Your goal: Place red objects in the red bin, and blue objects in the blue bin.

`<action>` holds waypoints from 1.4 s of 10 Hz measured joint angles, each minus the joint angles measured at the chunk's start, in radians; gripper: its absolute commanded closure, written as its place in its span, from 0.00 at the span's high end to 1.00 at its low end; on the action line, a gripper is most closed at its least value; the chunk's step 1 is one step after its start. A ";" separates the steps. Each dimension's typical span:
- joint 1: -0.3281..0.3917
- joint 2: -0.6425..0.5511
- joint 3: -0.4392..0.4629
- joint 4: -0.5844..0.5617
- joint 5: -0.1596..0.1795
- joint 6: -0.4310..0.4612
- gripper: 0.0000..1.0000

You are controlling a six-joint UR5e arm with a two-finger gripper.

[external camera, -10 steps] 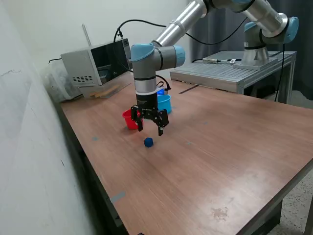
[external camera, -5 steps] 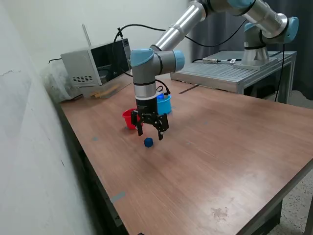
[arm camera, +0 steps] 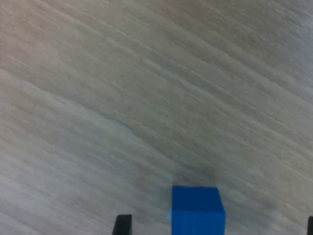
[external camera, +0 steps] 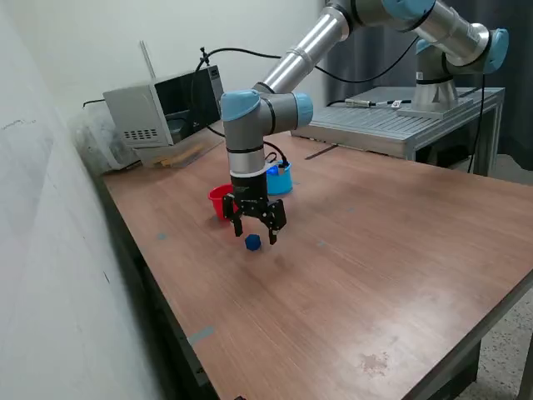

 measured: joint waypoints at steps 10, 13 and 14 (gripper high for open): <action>-0.009 -0.077 0.013 0.004 -0.030 0.006 0.00; -0.011 -0.217 0.116 0.054 -0.027 0.008 0.00; -0.011 -0.266 0.169 0.070 -0.026 0.008 0.00</action>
